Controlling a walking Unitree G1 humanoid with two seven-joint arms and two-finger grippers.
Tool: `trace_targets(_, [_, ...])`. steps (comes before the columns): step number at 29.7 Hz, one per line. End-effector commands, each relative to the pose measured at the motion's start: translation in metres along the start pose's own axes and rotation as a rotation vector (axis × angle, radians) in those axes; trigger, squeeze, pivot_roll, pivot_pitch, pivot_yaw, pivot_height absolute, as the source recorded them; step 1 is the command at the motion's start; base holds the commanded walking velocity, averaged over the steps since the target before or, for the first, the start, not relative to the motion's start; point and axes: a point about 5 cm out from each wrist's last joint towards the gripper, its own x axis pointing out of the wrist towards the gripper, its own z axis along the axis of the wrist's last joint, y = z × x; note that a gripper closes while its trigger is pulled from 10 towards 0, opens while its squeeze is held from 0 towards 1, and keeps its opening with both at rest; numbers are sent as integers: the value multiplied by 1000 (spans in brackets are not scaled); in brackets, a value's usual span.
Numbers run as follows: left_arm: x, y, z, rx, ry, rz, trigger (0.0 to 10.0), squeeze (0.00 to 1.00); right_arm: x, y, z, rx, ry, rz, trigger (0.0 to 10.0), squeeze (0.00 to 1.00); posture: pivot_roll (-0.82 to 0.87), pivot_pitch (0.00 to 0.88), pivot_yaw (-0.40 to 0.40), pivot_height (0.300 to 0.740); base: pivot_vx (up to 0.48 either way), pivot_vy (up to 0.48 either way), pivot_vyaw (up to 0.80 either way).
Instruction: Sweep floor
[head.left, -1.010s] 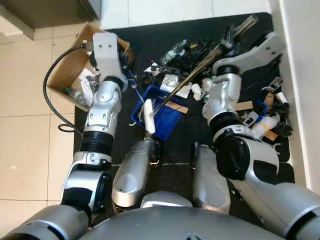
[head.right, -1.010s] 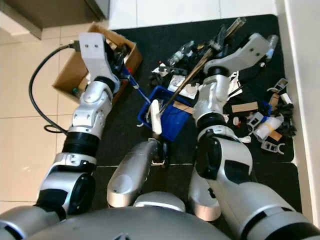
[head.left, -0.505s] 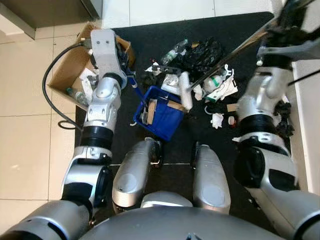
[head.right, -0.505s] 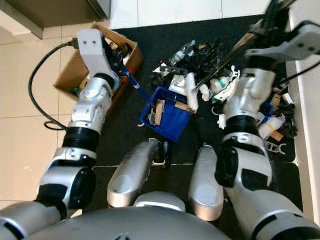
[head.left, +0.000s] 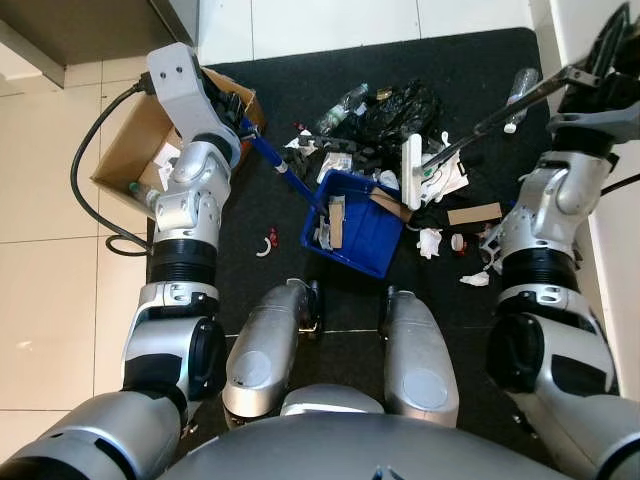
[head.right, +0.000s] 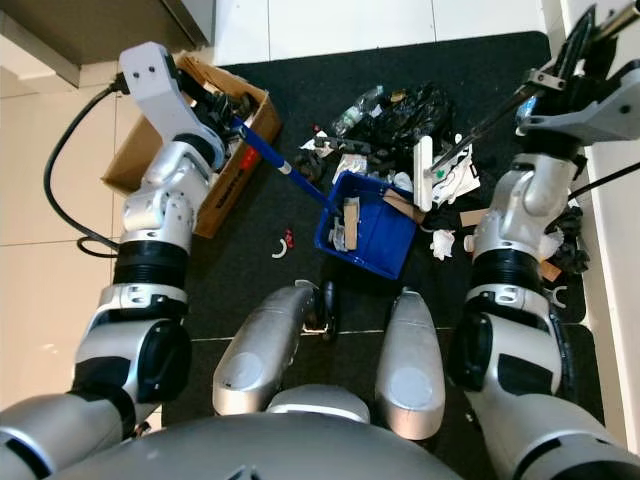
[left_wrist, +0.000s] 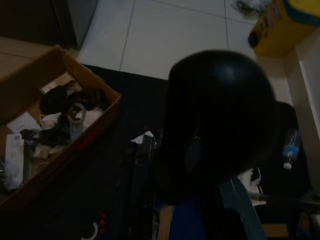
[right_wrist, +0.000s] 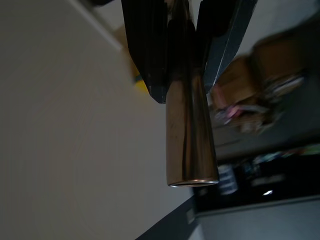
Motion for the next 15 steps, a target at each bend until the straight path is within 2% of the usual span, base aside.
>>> trace_targets(1, [-3,6,7,-28,-31,-4,10000,0,3,-6,4,-7,-22,-31,10000,0,100,114,109,740,0,0,0])
trace_targets(3, [-5,8,7,-20,-28,-14,10000,0,11,-18,13,-15,-57,-83,10000,0,98,108,108,740,0,0,0])
trace_targets(6, [-9,20,-2,-4,8,12,10000,0,26,-41,31,7,-122,-189,10000,0,88,99,108,740,0,0,0])
trace_targets(10, [-10,20,-5,3,18,14,10000,0,28,-44,35,1,-135,-201,10000,0,83,98,108,740,0,0,0])
trace_targets(13, [-11,20,-9,-1,33,16,10000,0,30,-51,41,-42,-156,-212,10000,0,73,90,108,740,0,0,0])
trace_targets(14, [-11,18,-10,-6,37,10,10000,0,31,-58,43,-127,-156,-195,10000,0,71,86,105,740,0,0,0])
trace_targets(15, [-12,17,-10,-8,36,7,10000,0,30,-60,43,-167,-151,-179,10000,0,71,86,105,740,0,0,0])
